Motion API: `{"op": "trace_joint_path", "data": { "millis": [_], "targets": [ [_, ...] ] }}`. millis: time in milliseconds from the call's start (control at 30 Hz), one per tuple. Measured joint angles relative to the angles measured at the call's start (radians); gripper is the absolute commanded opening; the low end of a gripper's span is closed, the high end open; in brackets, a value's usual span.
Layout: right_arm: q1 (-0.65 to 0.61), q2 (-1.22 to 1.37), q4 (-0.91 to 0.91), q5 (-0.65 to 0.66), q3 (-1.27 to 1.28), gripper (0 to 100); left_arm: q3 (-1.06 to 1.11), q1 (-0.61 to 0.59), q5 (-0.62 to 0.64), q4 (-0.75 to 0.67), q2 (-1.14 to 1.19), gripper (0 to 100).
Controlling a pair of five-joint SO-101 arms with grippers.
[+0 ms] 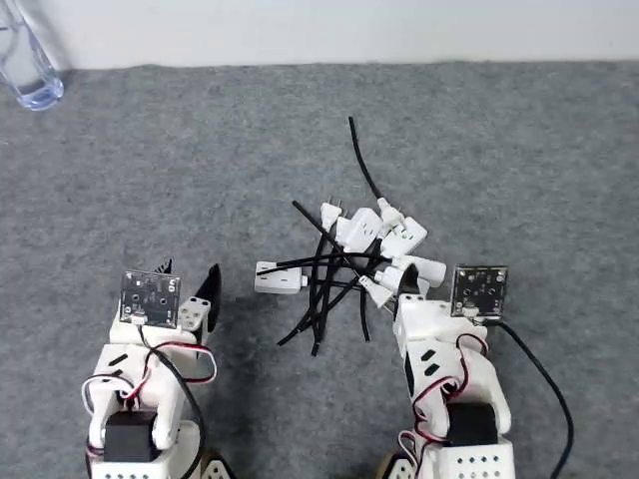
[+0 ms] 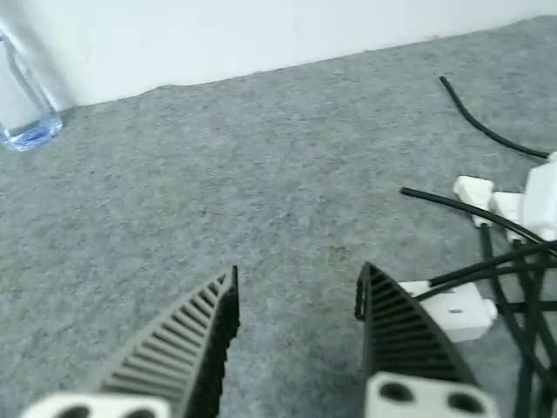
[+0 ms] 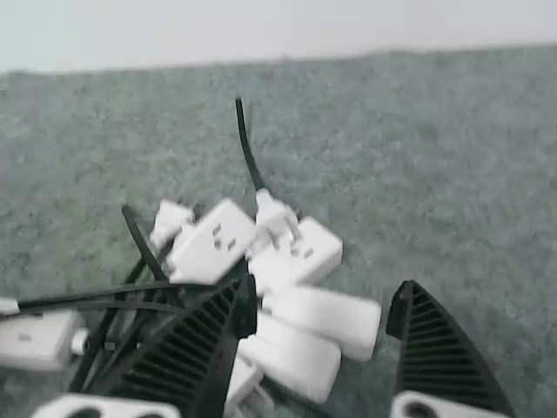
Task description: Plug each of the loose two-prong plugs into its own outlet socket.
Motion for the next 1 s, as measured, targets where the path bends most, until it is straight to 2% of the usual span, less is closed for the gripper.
{"op": "trace_joint_path", "data": {
  "millis": [133,233,367,467,533,667,833,1000],
  "targets": [
    [0.000,0.000,0.097,0.003,-0.054,25.6,-0.049,0.025,-0.028,-0.009,0.086,21],
    [0.000,0.000,0.112,0.003,-0.060,25.6,-0.135,0.028,-0.035,-0.035,0.267,21],
    [0.000,0.000,0.112,0.006,-0.060,25.6,-0.361,0.025,-0.037,-0.038,0.655,21],
    [0.000,0.000,0.112,0.038,-0.058,25.6,-0.566,0.044,-0.060,0.018,0.973,21],
    [0.000,0.000,0.097,0.057,-0.049,25.6,-0.690,0.068,-0.133,0.069,1.169,21],
    [0.005,0.003,0.043,0.074,0.000,25.6,-0.850,0.129,-0.368,0.144,1.422,21],
    [0.002,0.003,0.025,0.101,0.003,25.6,-0.879,0.210,-0.715,0.226,1.534,21],
    [0.072,0.003,-0.003,0.101,0.003,25.5,-0.879,0.265,-0.891,0.249,1.596,21]
  ]
}}
